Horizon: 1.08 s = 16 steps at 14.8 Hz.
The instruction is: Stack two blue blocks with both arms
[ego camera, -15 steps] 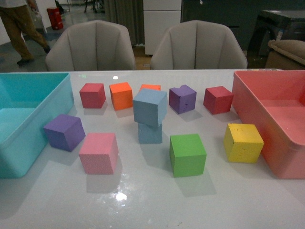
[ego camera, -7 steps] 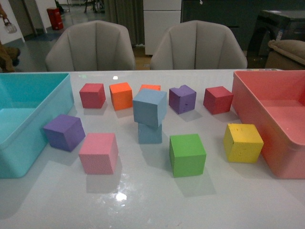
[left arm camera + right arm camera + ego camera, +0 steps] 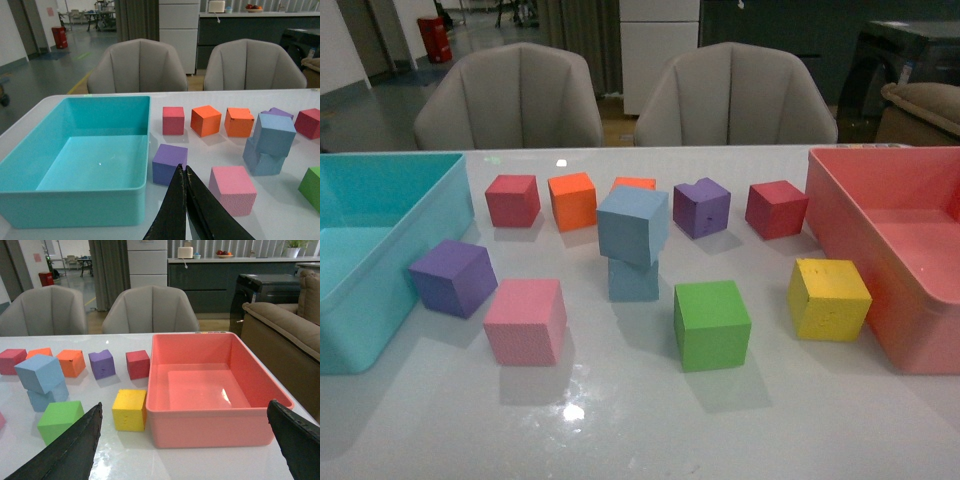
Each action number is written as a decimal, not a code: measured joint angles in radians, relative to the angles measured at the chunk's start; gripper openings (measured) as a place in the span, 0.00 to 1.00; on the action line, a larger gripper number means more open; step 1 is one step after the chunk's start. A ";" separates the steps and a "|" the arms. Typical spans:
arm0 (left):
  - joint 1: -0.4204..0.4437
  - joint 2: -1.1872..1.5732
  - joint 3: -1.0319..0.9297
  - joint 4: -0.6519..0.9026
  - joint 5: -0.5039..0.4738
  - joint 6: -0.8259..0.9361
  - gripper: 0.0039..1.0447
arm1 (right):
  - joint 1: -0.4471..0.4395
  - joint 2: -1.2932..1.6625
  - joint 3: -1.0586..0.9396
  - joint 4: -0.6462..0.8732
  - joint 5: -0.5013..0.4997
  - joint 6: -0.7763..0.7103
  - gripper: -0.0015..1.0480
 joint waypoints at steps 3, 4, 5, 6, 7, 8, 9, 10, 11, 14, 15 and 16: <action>0.000 -0.113 0.000 -0.102 0.000 0.000 0.01 | 0.000 0.000 0.000 0.000 0.000 0.000 0.94; 0.000 -0.140 0.000 -0.133 0.000 0.000 0.01 | 0.000 0.000 0.000 0.000 0.000 0.000 0.94; 0.000 -0.173 0.000 -0.161 0.000 0.000 0.01 | 0.000 0.000 0.000 0.000 0.000 0.000 0.94; 0.000 -0.199 0.000 -0.184 0.000 0.000 0.01 | 0.000 0.000 0.000 0.000 0.000 0.000 0.94; 0.000 -0.224 0.000 -0.214 0.000 0.000 0.01 | 0.000 0.000 0.000 0.000 0.000 0.000 0.94; 0.000 -0.247 0.000 -0.235 0.000 0.000 0.01 | 0.000 0.000 0.000 0.000 0.000 0.000 0.94; 0.000 -0.267 0.000 -0.253 0.000 0.000 0.01 | 0.000 0.000 0.000 0.000 0.000 0.000 0.94; 0.000 -0.285 0.000 -0.275 0.000 0.000 0.01 | 0.000 0.000 0.000 0.000 0.000 0.000 0.94; 0.000 -0.300 0.000 -0.289 0.000 0.000 0.01 | 0.000 0.000 0.000 0.000 0.000 0.000 0.94; 0.000 -0.478 0.000 -0.483 0.001 0.000 0.01 | 0.000 0.000 0.000 0.000 0.000 0.000 0.94; 0.000 -0.479 0.006 -0.473 -0.001 0.000 0.01 | 0.000 0.000 0.000 0.001 0.000 0.000 0.94; 0.000 -0.479 0.000 -0.485 -0.002 0.000 0.01 | 0.000 0.000 0.000 0.000 0.000 0.000 0.94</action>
